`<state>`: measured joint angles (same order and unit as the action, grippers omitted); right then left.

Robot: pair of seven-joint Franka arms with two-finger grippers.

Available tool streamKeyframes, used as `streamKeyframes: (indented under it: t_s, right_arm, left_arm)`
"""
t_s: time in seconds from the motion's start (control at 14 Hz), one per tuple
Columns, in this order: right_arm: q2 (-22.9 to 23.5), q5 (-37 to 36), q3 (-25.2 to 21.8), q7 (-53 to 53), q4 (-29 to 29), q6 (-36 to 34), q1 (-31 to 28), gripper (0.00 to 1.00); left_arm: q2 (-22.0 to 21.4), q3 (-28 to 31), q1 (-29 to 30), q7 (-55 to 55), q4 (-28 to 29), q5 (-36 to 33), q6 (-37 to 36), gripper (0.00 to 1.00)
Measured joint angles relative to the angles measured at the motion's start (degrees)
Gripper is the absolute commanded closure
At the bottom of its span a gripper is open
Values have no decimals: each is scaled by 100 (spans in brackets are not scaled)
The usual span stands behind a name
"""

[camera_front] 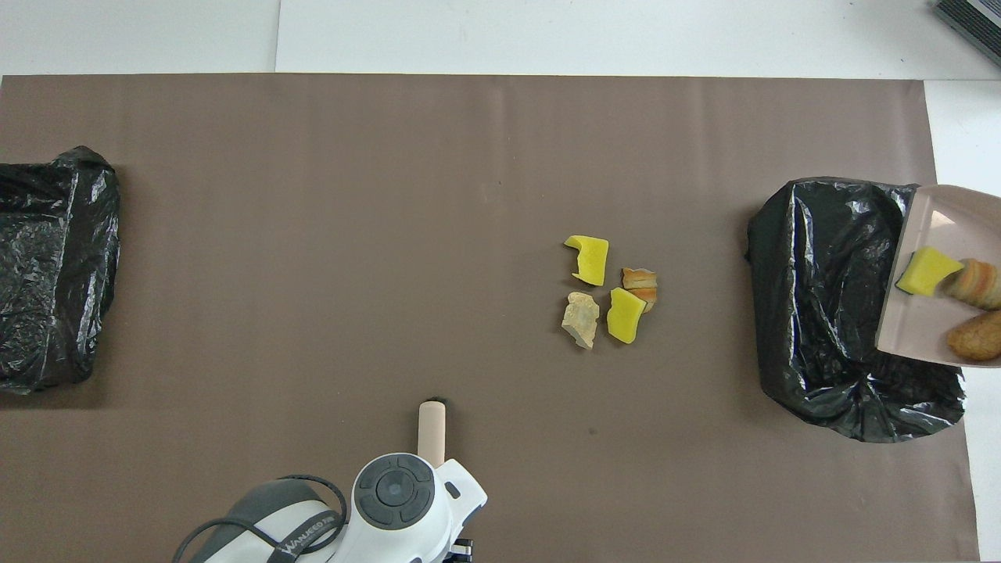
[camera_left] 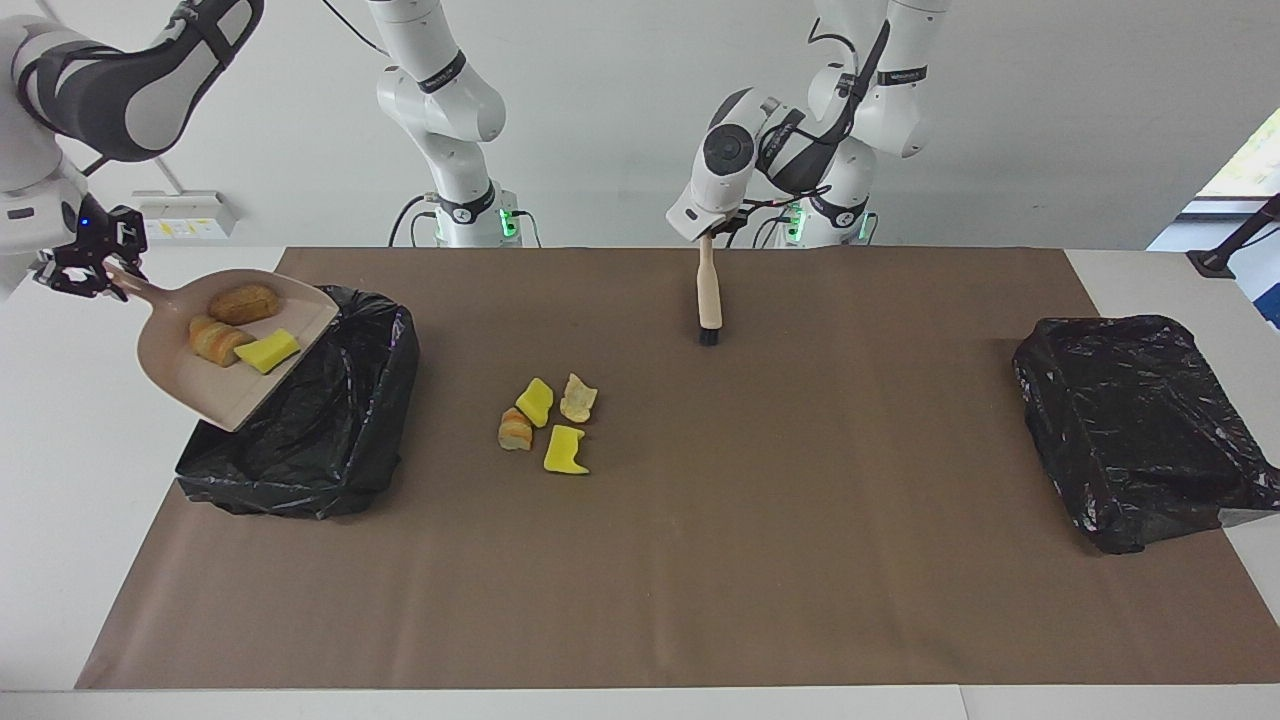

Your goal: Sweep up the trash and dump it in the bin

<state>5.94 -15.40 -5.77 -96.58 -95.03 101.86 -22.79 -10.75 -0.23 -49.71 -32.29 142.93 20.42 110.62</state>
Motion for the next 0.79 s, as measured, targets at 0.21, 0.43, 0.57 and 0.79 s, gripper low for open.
streamKeyframes:
  t_s: [0.21,0.43,0.57,0.79]
  right_arm:
    - [-6,-892,28,-107,-390,784,107,100]
    - [-41,-1635,59,-107,-592,994,345,100]
    - [-84,-1949,74,-108,-629,1016,488,100]
    - [-121,-2250,78,-85,-643,1016,605,100]
  left_arm:
    - [66,31,153,170,-17,2,0,0]
    - [81,34,491,171,-302,-29,-83,0]
    - [77,49,1019,234,-873,-411,-386,0]
    - [68,98,1568,318,-1976,-990,-942,0]
